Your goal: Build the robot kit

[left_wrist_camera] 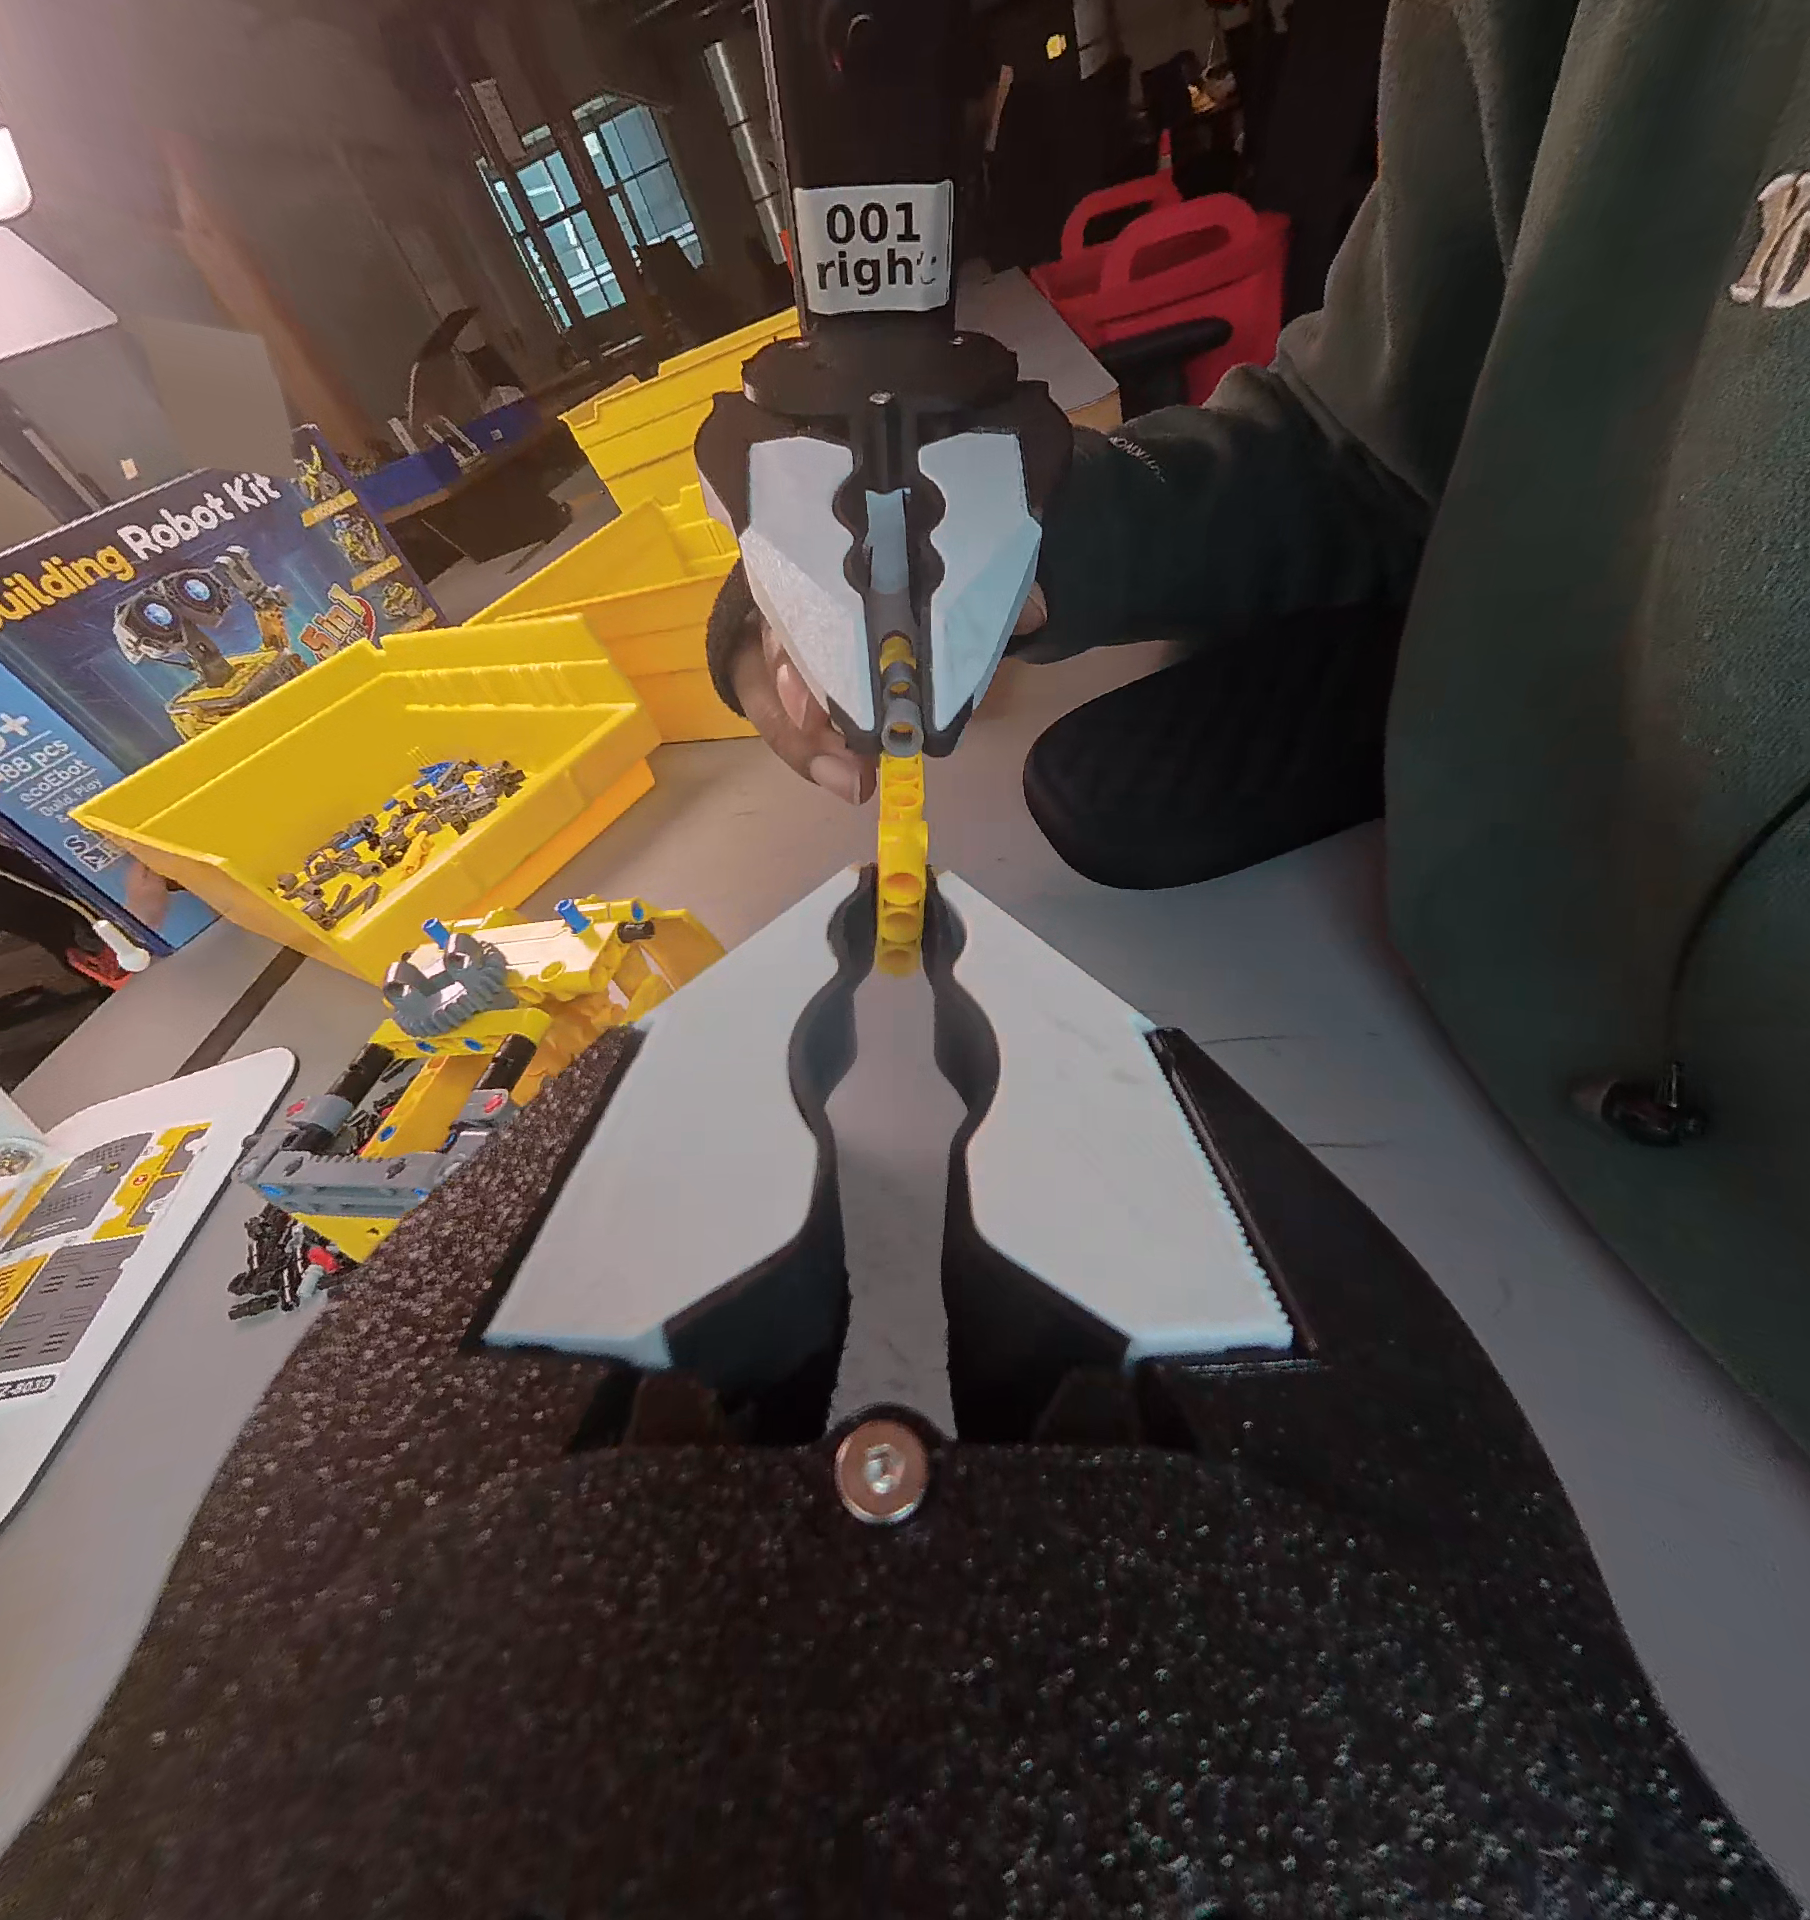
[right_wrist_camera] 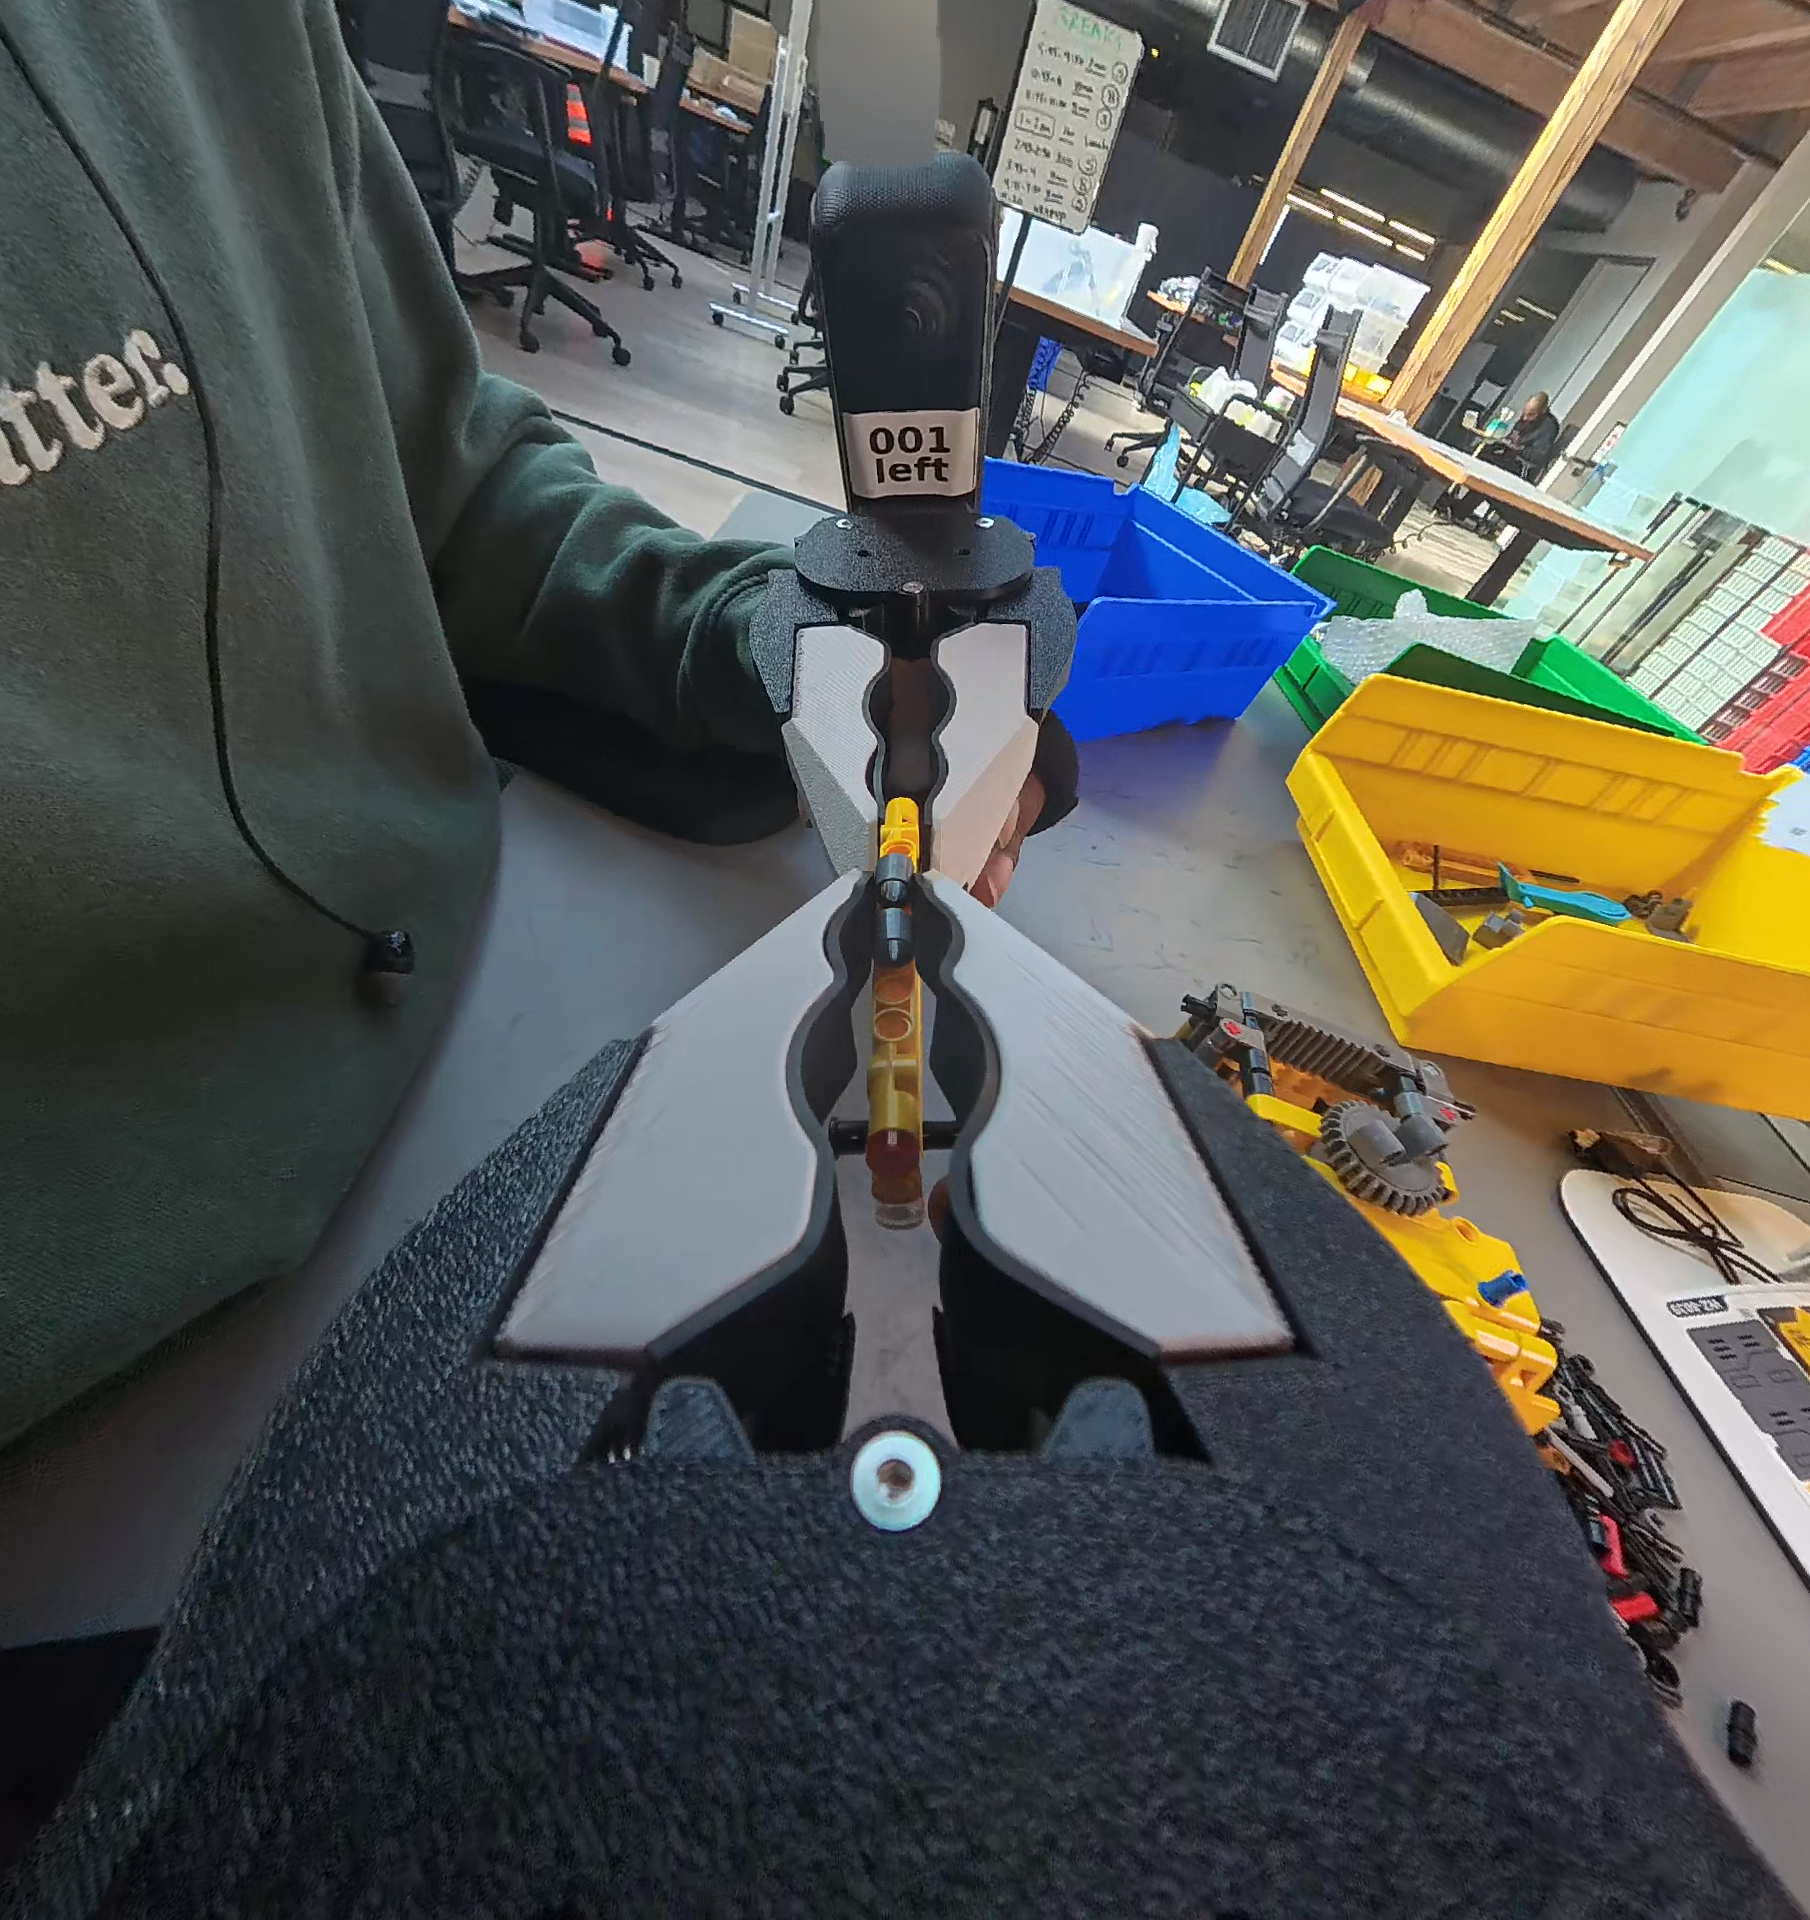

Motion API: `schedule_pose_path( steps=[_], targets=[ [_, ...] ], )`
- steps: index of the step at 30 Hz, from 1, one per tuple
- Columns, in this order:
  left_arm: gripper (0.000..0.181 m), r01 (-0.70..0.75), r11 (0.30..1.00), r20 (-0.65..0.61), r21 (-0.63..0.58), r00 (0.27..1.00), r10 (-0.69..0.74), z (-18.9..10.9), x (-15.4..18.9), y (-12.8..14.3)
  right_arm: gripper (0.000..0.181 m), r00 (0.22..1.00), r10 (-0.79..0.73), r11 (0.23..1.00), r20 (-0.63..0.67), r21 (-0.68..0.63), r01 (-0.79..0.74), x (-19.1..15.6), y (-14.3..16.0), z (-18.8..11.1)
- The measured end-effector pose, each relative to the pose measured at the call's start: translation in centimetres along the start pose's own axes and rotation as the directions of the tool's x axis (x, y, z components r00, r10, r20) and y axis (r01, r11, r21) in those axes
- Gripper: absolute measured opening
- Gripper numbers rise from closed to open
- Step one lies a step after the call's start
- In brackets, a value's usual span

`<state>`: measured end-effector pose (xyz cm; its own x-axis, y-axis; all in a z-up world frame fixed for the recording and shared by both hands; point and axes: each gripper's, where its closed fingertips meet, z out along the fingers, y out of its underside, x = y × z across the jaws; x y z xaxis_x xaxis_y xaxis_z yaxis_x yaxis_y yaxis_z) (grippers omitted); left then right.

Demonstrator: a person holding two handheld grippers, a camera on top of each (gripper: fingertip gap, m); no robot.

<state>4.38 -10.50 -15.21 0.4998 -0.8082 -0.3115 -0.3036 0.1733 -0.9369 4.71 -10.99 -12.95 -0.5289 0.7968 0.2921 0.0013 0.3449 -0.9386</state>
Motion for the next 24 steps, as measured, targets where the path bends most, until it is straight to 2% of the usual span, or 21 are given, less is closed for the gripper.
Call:
schedule_pose_path(
  steps=[9, 16, 23, 24],
  targets=[
    [0.007, -0.006, 1.0, 0.053, 0.01, 0.999, 0.005, -0.4, -1.0, -0.4, 0.012, 0.996, -0.04, 0.999, -0.074, -0.007, 0.039, 1.0, -0.2, -0.2],
    [0.007, 0.01, 1.0, 0.071, 0.008, 0.997, -0.011, -0.9, -1.6, -0.4, 0.007, 0.995, -0.014, 1.0, -0.097, 0.004, 0.015, 1.8, -0.4, -0.5],
    [0.007, 0.124, 0.991, 0.062, -0.047, 0.991, -0.121, -1.0, -2.4, 1.3, 0.009, 0.988, 0.054, 0.994, -0.142, -0.082, -0.066, 3.0, 1.6, -0.4],
    [0.007, 0.141, 0.989, 0.044, -0.052, 0.989, -0.138, -1.1, -2.4, 1.6, 0.017, 0.989, 0.048, 0.995, -0.138, -0.082, -0.06, 3.2, 1.8, -0.7]
  ],
)
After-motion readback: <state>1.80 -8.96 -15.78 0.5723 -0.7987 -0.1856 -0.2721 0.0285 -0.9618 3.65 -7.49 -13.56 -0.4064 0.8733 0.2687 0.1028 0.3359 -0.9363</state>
